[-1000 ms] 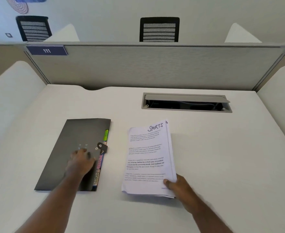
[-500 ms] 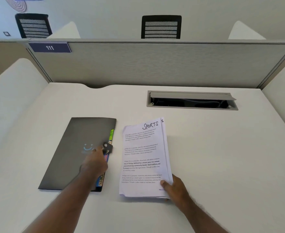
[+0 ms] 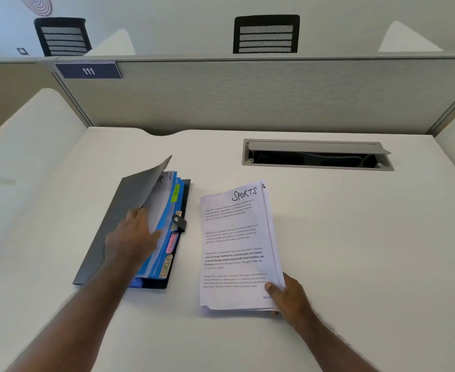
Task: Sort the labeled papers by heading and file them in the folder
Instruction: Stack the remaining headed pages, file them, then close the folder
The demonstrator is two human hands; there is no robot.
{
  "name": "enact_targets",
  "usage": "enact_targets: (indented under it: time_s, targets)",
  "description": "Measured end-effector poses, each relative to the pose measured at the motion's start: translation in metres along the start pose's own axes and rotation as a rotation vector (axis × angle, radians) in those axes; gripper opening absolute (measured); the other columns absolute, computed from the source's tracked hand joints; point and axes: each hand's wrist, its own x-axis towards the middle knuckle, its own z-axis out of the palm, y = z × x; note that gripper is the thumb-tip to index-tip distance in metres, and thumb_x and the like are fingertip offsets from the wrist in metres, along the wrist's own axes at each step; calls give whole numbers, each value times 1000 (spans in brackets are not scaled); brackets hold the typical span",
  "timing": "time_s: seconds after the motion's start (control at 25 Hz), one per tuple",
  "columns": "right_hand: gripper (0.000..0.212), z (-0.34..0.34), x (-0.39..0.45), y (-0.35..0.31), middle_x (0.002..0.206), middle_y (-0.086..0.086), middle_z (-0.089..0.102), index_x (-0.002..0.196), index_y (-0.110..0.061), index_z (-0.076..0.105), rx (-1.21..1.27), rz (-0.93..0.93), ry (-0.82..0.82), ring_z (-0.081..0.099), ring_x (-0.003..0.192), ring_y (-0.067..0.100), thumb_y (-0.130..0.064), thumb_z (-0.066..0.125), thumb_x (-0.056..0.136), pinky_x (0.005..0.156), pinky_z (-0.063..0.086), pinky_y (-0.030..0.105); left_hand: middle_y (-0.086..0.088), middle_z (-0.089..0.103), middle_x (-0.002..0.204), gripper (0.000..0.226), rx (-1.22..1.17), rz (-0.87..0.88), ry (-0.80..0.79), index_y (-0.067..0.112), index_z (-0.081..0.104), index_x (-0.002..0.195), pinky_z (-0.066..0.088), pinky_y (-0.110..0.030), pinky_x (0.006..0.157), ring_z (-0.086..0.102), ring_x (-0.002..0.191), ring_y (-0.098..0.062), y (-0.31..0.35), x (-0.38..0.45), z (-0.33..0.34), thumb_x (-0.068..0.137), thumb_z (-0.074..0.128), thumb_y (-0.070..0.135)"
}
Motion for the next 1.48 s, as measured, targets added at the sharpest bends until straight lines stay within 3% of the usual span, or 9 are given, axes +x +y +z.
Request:
enact_targets:
  time_s: [0.08, 0.36, 0.56, 0.72, 0.8, 1.0, 1.2, 1.28, 1.48]
  targets:
    - [19, 1, 0, 0, 87, -2, 71, 107, -20, 62, -10, 0, 3, 67, 59, 12, -9, 60, 91, 41, 52, 29, -4, 42, 140, 76, 80, -16, -37, 14, 34, 142, 54, -45, 80, 60, 114, -30, -2, -2, 0, 85, 69, 50]
    - [18, 3, -1, 1, 86, -1, 71, 106, -21, 62, -19, -12, 9, 67, 62, 17, -10, 59, 92, 41, 52, 29, -7, 33, 153, 48, 36, 40, 67, 23, 49, 129, 52, -37, 62, 67, 90, -36, -13, 2, 13, 88, 51, -3]
    - [17, 3, -1, 2, 86, 2, 71, 106, -18, 63, -14, -19, 13, 66, 59, 18, -10, 59, 92, 40, 51, 29, -10, 55, 122, 27, 101, -39, -13, 9, 50, 122, 52, -36, 66, 67, 96, -30, -12, 5, 7, 97, 52, 20]
    - [17, 4, -1, 2, 85, 0, 71, 106, -20, 63, -9, -19, 15, 65, 59, 17, -10, 59, 92, 41, 52, 29, -6, 49, 122, 84, 193, -56, 38, 9, 41, 129, 53, -37, 67, 63, 103, -25, -11, 0, 11, 74, 71, 66]
    - [18, 4, -1, 2, 85, 1, 71, 106, -20, 63, -6, -17, 12, 66, 60, 18, -9, 59, 92, 41, 52, 30, -7, 47, 122, 95, 215, -54, 40, 8, 37, 131, 56, -37, 69, 62, 107, -24, -13, 0, 18, 67, 77, 66]
    - [18, 3, -2, 3, 87, 2, 71, 105, -19, 63, 1, -12, 7, 66, 63, 20, -8, 58, 92, 42, 53, 31, -10, 49, 123, 56, 209, -27, 88, 5, 40, 130, 56, -34, 65, 66, 102, -25, -11, -6, 19, 86, 69, 25]
    - [18, 3, -2, 3, 86, 2, 71, 105, -20, 63, 3, -6, 9, 66, 61, 18, -8, 59, 91, 41, 53, 30, -11, 22, 162, 65, 173, 6, 35, 17, 33, 145, 47, -30, 56, 71, 96, -30, -10, -5, 18, 90, 64, 8]
    - [17, 3, -1, 3, 85, 2, 71, 104, -19, 64, 0, -6, 13, 66, 59, 18, -9, 60, 91, 41, 52, 30, -9, 13, 165, 50, 171, -22, -20, 18, 42, 138, 43, -30, 55, 70, 93, -28, -9, -4, 16, 93, 60, 8]
    - [16, 3, 0, 3, 84, 1, 71, 104, -18, 64, -18, -12, 14, 64, 52, 11, -9, 60, 91, 39, 51, 29, -10, 45, 139, 48, 136, -31, -87, 7, 40, 137, 57, -34, 77, 64, 111, -25, -10, -2, 13, 97, 59, 27]
